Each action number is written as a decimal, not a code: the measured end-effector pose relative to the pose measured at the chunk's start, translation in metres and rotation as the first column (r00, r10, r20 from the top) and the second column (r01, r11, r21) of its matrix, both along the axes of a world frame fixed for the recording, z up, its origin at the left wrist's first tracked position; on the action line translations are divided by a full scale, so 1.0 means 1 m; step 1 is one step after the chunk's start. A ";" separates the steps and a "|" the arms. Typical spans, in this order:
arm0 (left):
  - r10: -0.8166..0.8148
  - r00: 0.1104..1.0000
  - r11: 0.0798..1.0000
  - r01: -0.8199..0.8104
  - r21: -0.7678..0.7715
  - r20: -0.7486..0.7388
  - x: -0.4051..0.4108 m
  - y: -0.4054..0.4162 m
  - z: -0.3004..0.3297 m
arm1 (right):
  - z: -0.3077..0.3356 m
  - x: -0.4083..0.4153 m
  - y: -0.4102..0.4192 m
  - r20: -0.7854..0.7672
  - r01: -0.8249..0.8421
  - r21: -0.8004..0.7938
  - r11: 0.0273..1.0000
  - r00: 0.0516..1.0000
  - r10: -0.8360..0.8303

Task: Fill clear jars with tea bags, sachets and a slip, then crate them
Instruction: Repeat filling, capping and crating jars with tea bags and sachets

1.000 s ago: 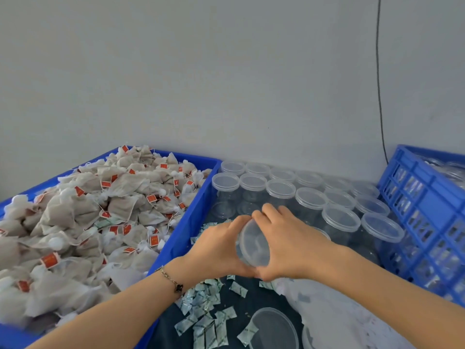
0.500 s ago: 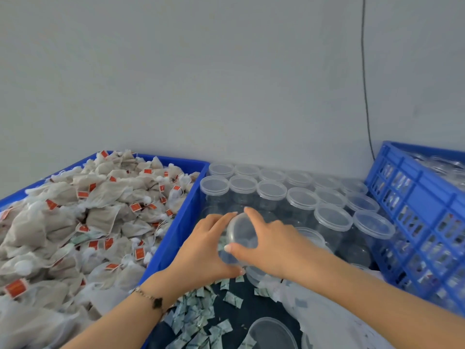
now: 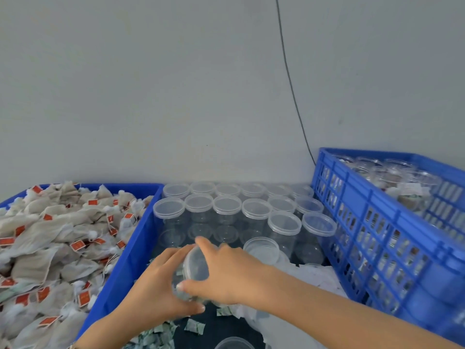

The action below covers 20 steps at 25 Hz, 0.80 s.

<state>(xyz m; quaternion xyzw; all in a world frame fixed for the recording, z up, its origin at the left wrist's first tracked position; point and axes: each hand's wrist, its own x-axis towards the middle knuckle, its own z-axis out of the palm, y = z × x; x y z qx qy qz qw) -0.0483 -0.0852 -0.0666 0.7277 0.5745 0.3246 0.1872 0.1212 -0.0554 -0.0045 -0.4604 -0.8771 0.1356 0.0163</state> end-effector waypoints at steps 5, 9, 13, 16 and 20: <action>-0.021 0.997 0.998 0.025 -0.059 0.074 0.005 -0.002 0.006 | 0.022 0.012 -0.003 0.038 -0.236 -0.029 0.971 0.971 0.237; -0.046 0.990 0.996 0.056 -0.071 0.130 0.005 -0.005 0.008 | 0.042 0.009 0.001 0.071 -0.355 -0.121 0.927 0.928 0.365; -0.022 0.989 0.997 0.033 -0.076 0.144 -0.001 -0.007 0.011 | 0.053 0.008 0.005 0.035 -0.427 -0.143 0.893 0.900 0.435; -0.069 0.981 0.985 0.096 -0.142 0.183 0.000 -0.007 0.012 | 0.058 0.014 0.009 0.035 -0.470 -0.142 0.871 0.877 0.479; -0.102 0.959 0.978 0.146 -0.152 0.265 -0.001 -0.006 0.012 | 0.055 0.018 0.010 -0.037 -0.483 -0.144 0.864 0.875 0.483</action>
